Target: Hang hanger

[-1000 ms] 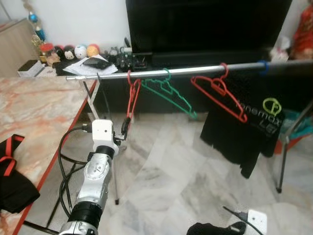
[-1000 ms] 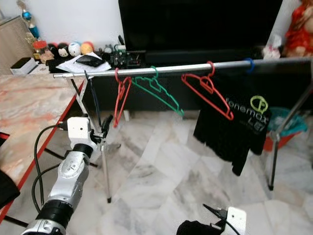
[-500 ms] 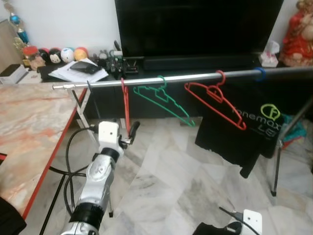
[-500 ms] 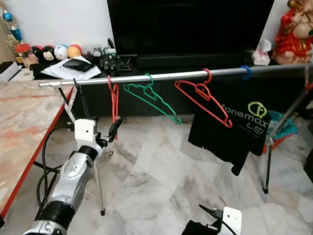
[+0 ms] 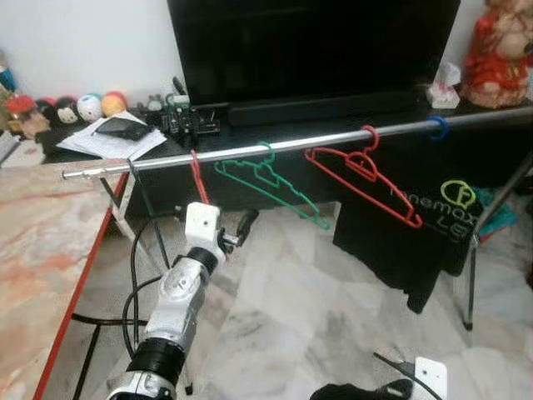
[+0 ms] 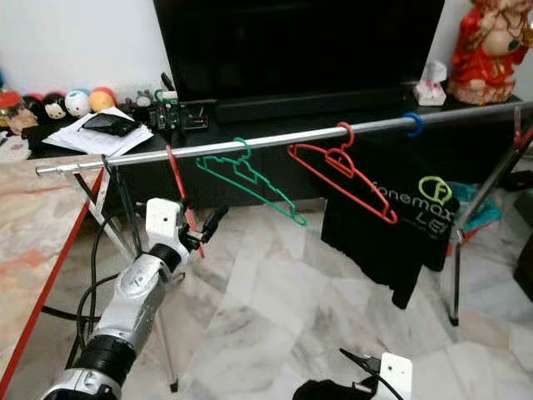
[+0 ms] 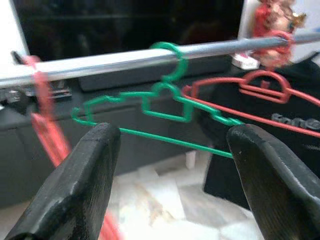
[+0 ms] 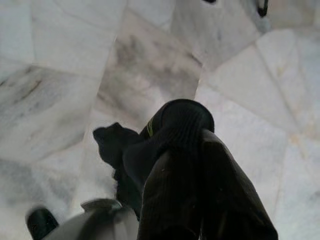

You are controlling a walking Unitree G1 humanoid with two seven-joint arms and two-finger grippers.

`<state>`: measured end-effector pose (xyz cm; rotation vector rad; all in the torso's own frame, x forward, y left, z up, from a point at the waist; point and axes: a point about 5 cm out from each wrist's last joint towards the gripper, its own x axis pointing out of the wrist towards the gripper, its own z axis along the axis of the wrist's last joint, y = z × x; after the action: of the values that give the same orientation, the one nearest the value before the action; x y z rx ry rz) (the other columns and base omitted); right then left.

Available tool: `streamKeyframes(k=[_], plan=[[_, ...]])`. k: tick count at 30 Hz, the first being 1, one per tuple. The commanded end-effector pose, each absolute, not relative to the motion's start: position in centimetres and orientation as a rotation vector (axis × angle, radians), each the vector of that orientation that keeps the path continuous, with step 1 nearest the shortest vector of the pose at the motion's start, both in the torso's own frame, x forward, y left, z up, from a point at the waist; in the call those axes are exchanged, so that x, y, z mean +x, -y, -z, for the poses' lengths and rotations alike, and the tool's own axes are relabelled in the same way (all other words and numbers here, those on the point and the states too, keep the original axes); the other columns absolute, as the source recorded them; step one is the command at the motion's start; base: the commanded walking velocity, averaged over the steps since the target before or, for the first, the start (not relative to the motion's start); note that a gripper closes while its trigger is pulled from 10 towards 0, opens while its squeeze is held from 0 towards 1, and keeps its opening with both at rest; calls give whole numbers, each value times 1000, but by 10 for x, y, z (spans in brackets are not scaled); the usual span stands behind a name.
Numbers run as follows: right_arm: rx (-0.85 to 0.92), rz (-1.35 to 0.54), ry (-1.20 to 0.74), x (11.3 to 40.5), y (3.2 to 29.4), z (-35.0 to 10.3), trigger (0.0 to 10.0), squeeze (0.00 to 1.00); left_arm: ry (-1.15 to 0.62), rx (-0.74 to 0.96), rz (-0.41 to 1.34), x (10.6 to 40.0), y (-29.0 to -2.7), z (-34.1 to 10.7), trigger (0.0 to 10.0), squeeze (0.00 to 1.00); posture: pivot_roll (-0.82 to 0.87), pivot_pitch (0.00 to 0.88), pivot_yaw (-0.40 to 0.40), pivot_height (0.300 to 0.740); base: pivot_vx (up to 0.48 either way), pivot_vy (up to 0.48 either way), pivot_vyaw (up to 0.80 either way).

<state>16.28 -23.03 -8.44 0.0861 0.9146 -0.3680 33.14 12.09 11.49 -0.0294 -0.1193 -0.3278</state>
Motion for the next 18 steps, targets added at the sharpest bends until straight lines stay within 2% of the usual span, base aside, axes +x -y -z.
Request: streamKeyframes(k=[1, 18], plan=[[107, 346, -897, 169, 221, 84, 10000, 0, 97, -11, 290, 332, -133, -113, 10000, 0, -245, 0, 48, 740, 285, 0, 0], [99, 337, -904, 167, 224, 84, 10000, 0, -34, 0, 217, 343, -132, -111, 10000, 0, -247, 0, 47, 740, 280, 0, 0]])
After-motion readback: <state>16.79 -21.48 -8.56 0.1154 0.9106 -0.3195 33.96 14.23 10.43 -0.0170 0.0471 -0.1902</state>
